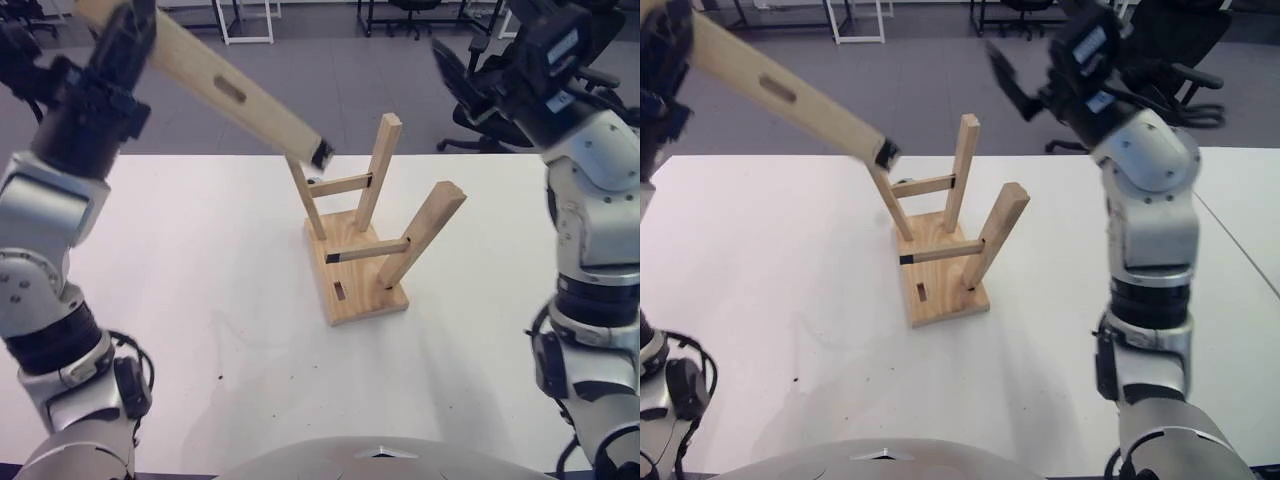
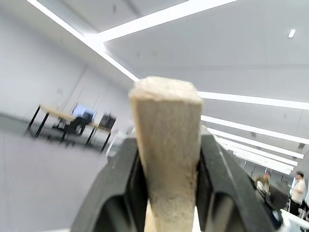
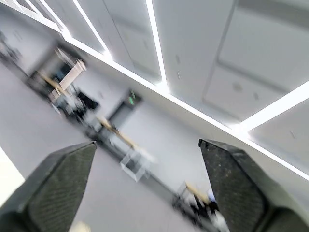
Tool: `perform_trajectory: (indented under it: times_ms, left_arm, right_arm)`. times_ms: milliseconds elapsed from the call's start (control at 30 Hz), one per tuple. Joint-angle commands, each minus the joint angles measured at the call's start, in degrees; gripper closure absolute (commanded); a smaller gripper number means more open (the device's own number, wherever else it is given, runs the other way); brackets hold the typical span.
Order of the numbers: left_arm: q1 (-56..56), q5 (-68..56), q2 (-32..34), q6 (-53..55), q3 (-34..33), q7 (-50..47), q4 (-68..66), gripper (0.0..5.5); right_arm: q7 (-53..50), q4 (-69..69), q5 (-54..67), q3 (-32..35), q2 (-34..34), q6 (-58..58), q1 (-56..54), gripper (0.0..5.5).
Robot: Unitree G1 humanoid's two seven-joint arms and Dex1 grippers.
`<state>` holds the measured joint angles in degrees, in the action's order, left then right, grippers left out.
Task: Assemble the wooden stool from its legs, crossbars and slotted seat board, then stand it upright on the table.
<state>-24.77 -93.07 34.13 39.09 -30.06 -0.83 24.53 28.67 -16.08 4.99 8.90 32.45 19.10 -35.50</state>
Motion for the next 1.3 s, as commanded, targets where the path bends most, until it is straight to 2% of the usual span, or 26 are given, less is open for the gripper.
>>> perform_trajectory:
  times_ms: [33, 100, 167, 300, 367, 533, 700, 833, 1067, 1300]
  left_arm:
    - [15.5, -0.7, -2.2, 0.4, -0.5, -5.7, 8.4, 4.47]
    - [23.1, 3.5, -3.4, 0.5, 1.8, -5.8, 12.4, 4.47]
    - [27.7, 5.7, -5.6, -0.9, 3.5, -6.6, 13.9, 4.47]
    - [32.6, 8.5, -14.6, -6.7, 6.8, -14.9, 14.4, 4.47]
    - [34.9, 9.9, -17.8, -8.6, 8.5, -18.5, 15.1, 4.47]
    - [36.1, 15.2, -20.1, -10.9, 10.6, -22.4, 14.4, 4.47]
    - [31.8, 28.2, -19.4, -11.5, 15.7, -20.2, 11.7, 4.47]
    - [30.3, 34.1, -17.7, -10.2, 17.3, -19.8, 13.0, 4.47]
    - [30.7, 34.0, -11.7, -3.3, 15.2, -22.2, 17.2, 4.47]
    - [25.5, 41.3, -12.1, 2.4, 23.7, -25.4, 17.5, 4.47]
  right_arm:
    - [0.9, 5.2, -5.3, 0.6, 5.9, 2.3, 15.3, 1.54]
    - [0.8, 10.0, -6.3, -1.9, 4.2, -0.7, 23.9, 1.54]
    - [-0.6, 15.1, -4.0, -3.0, -1.9, -3.2, 28.8, 1.54]
    - [-0.9, 21.2, -9.5, -14.6, -7.7, -10.5, 33.1, 1.54]
    - [1.3, 19.3, -9.3, -18.7, -9.2, -9.8, 34.2, 1.54]
    - [5.0, 11.0, -7.6, -24.5, -10.7, -7.2, 34.9, 1.54]
    - [3.3, 11.3, -8.8, -23.8, -10.0, -6.7, 33.4, 1.54]
    - [2.7, 11.5, -9.3, -23.0, -9.0, -6.7, 33.2, 1.54]
    - [2.3, 10.9, -10.7, -23.2, -9.0, -6.2, 32.1, 1.54]
    - [0.7, 10.5, -12.2, -23.4, -10.5, -6.6, 29.8, 1.54]
